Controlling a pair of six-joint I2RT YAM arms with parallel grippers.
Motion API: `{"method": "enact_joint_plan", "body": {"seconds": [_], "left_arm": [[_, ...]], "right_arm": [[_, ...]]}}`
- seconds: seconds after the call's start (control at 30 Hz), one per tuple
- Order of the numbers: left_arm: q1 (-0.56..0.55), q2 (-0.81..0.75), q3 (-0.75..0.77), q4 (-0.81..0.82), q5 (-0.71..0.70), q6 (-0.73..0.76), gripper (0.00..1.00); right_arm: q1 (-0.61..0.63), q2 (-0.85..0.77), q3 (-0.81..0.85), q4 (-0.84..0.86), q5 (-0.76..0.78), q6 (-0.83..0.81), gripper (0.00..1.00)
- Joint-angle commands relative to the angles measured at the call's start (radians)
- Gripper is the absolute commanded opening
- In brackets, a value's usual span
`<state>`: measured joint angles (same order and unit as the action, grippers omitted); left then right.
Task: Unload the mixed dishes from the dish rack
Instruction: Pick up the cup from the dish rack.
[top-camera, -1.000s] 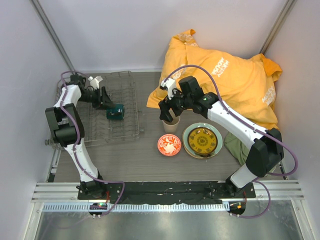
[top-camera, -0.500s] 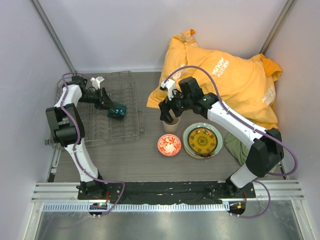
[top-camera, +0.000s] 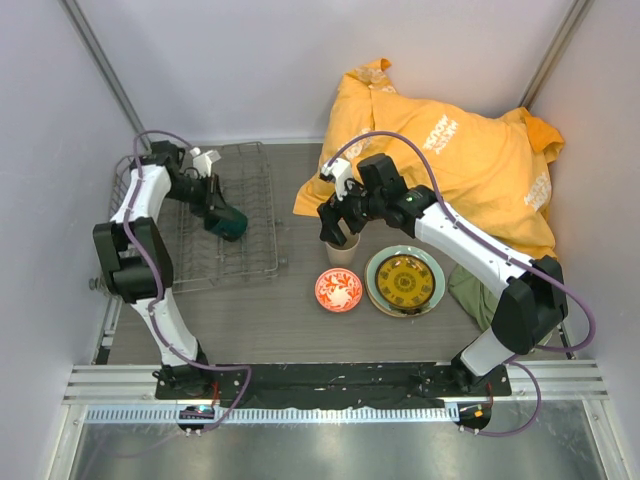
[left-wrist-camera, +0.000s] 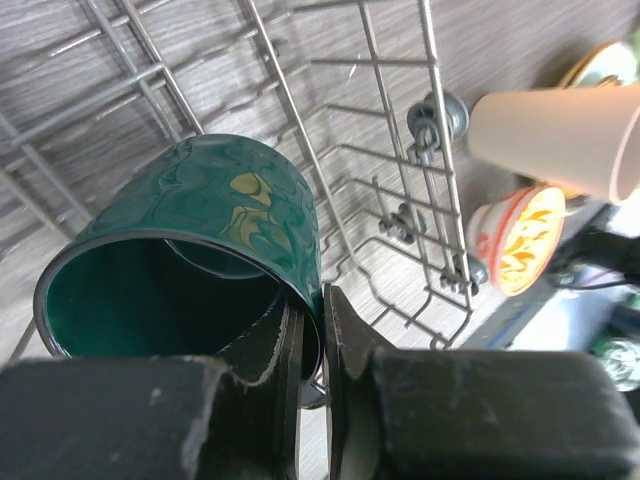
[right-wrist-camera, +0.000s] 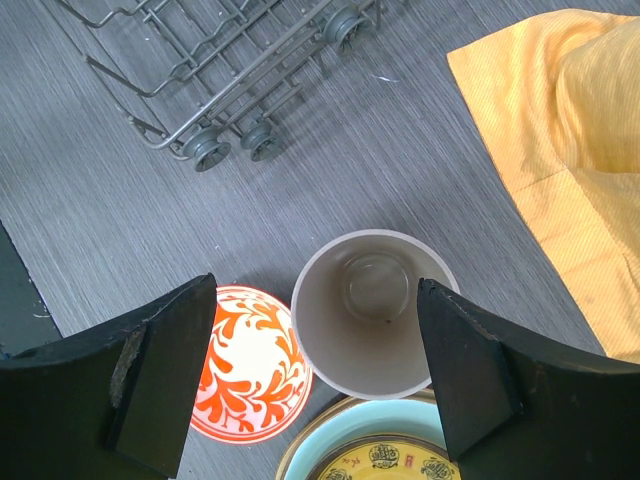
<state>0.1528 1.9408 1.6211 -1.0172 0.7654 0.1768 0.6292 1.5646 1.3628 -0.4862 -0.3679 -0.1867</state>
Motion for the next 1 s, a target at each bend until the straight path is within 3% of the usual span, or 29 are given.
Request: {"method": "enact_joint_plan", "body": {"seconds": [0.0,0.4,0.57,0.77,0.97], "left_arm": [[-0.065,-0.166,0.080,-0.047,-0.122,0.049,0.00],[-0.395,-0.388,0.094,-0.139,-0.414,0.124,0.00],[-0.521,-0.463,0.080,-0.187,-0.503,0.158,0.00],[-0.717,-0.549,-0.042,-0.172,-0.653,0.171,0.00],[-0.848,-0.557,-0.092,-0.143,-0.725,0.161,0.00]], "right_arm": [[0.007,-0.046,0.007,0.034,0.007,-0.013,0.86],[-0.025,-0.103,-0.004,0.083,0.170,0.038,0.85],[-0.097,-0.115,-0.004,0.100,0.162,0.087,0.85],[-0.152,-0.124,-0.002,0.109,0.136,0.119,0.86],[-0.187,-0.127,-0.005,0.112,0.126,0.135,0.85]]}}
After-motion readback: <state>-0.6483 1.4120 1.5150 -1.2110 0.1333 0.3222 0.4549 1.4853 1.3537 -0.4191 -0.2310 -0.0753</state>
